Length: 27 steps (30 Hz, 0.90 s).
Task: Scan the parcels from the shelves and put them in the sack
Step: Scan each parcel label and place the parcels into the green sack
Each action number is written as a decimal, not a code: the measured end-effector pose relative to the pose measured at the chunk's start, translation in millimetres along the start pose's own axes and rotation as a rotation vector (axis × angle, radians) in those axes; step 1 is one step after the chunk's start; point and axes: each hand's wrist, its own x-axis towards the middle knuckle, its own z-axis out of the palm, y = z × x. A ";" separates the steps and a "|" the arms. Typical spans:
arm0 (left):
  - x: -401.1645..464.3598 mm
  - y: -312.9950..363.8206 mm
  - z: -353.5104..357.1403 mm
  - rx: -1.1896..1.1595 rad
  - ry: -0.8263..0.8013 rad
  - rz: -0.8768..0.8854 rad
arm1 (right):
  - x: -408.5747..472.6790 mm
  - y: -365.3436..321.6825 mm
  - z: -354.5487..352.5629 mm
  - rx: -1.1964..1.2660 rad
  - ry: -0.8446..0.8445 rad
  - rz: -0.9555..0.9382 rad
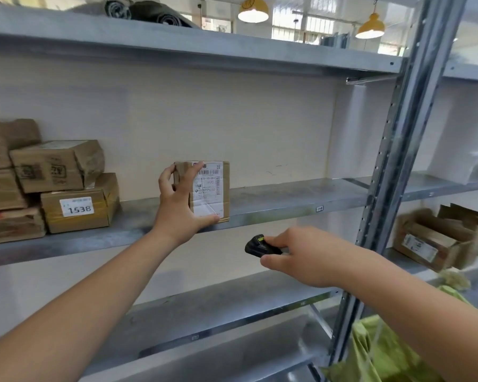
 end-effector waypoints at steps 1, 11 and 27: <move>-0.4 1.3 0.9 0.001 0.000 0.004 | -1.7 1.9 -0.3 -0.008 -0.002 -0.004; -3.0 25.4 13.1 -0.058 -0.029 0.045 | -12.1 19.0 -5.0 0.017 0.034 0.019; -42.7 115.0 137.5 -0.579 -0.526 0.079 | -124.2 84.4 54.5 0.314 0.190 0.640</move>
